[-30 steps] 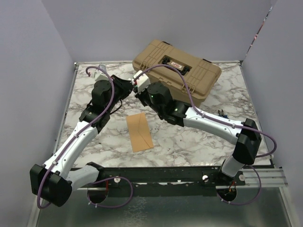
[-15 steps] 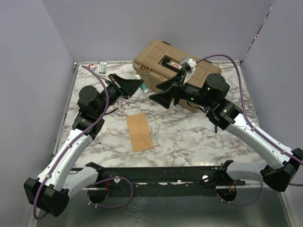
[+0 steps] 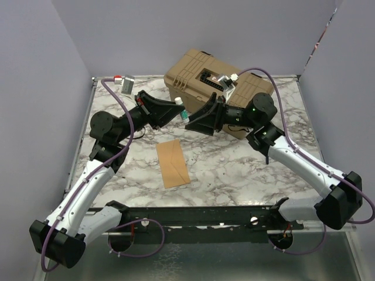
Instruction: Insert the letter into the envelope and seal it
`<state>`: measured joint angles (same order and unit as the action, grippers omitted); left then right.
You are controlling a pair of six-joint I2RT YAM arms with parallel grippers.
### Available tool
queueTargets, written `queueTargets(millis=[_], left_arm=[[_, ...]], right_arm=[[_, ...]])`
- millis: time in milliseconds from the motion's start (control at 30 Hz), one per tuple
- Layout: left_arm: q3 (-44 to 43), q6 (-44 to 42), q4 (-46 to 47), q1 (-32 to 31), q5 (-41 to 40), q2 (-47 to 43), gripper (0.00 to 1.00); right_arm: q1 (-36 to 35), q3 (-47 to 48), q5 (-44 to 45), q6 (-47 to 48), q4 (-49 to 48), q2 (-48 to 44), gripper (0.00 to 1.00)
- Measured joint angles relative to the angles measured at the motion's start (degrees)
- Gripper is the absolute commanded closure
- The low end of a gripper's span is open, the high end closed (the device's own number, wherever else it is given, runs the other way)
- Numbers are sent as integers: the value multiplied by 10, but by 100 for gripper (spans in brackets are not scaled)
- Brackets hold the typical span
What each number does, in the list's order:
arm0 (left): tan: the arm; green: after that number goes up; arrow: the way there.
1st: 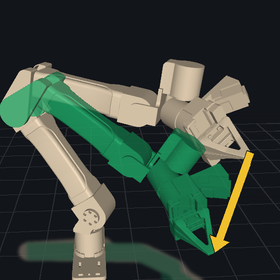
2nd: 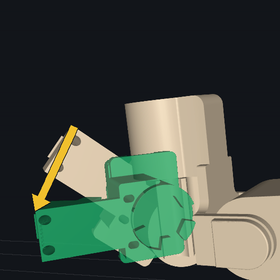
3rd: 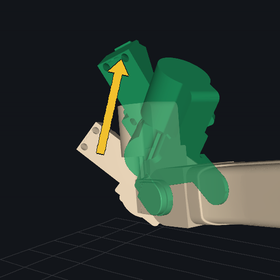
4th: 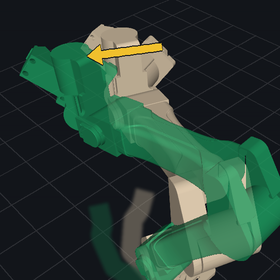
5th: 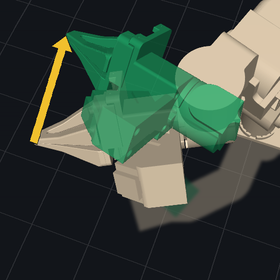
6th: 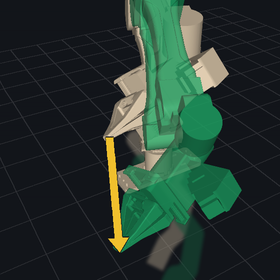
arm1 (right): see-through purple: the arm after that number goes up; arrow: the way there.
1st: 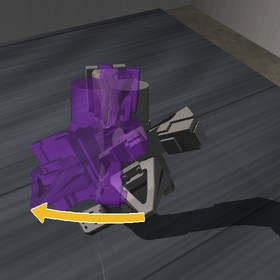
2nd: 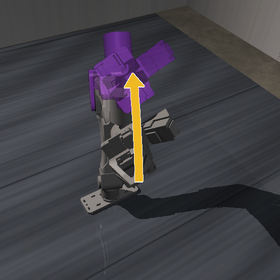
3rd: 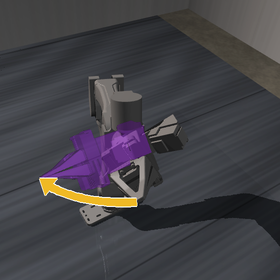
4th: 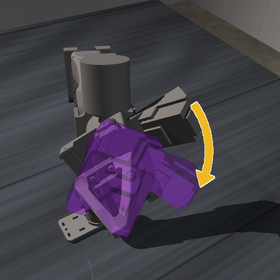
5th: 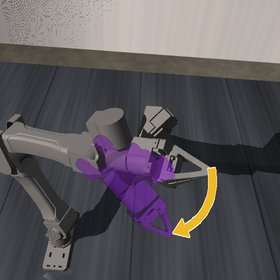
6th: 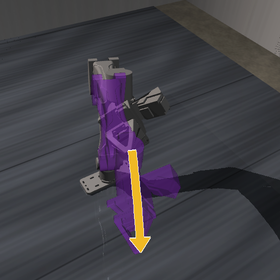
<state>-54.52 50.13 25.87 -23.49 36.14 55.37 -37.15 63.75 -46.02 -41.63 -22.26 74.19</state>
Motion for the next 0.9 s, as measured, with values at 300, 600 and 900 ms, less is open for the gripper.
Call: queueTargets(millis=[300, 600, 900], left_arm=[[0, 15, 28, 0, 16, 6, 100], [5, 17, 39, 2, 2, 8, 100], [48, 26, 30, 4, -141, 5, 100]], right_arm=[[0, 1, -47, -77, -129, 46, 77], [0, 14, -55, -75, -136, 59, 100], [-7, 88, 70, 110, 73, 73, 99]])
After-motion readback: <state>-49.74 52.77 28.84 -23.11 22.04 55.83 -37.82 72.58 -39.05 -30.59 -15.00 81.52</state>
